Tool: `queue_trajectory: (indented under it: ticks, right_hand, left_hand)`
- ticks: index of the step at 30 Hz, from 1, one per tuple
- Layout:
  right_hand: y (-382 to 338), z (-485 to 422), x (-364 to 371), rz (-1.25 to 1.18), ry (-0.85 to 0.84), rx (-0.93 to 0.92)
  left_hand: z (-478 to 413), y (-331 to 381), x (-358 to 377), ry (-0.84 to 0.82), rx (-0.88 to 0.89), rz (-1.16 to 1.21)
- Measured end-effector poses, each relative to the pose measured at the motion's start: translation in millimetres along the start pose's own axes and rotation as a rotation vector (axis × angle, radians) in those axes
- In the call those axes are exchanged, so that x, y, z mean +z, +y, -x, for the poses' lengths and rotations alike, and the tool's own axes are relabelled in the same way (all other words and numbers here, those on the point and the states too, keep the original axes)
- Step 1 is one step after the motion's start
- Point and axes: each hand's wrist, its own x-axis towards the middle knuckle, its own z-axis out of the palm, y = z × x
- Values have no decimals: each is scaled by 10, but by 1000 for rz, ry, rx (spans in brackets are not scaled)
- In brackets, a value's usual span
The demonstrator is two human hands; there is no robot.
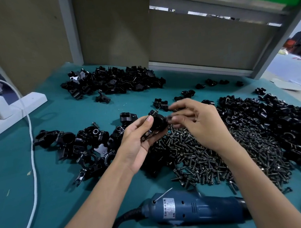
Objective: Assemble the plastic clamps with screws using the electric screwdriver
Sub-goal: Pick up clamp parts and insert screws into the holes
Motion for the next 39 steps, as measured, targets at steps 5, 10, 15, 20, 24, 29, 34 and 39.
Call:
queue_trajectory:
  ticks: [5, 10, 15, 20, 24, 29, 34, 39]
  right_hand:
    - [-28, -9, 11, 185, -24, -111]
    - [-26, -12, 28, 153, -18, -124]
    - [-36, -50, -32, 149, -132, -23]
    - [-54, -91, -78, 198, -217, 13]
    - [-56, -97, -72, 159, -236, 28]
    - [-66, -52, -64, 120, -183, -9]
    - [-66, 60, -167, 65, -109, -20]
    - [-136, 74, -130, 392, -262, -31]
  left_hand:
    - [9, 0, 6, 9, 12, -63]
    - [1, -9, 7, -23, 18, -98]
    - [-7, -20, -16, -44, 16, -128]
    - [3, -16, -22, -59, 5, -140]
    - [14, -4, -39, -64, 2, -140]
    - [15, 9, -17, -72, 10, -117]
    - [30, -39, 39, -146, -10, -163]
    - [28, -85, 53, -138, -10, -204]
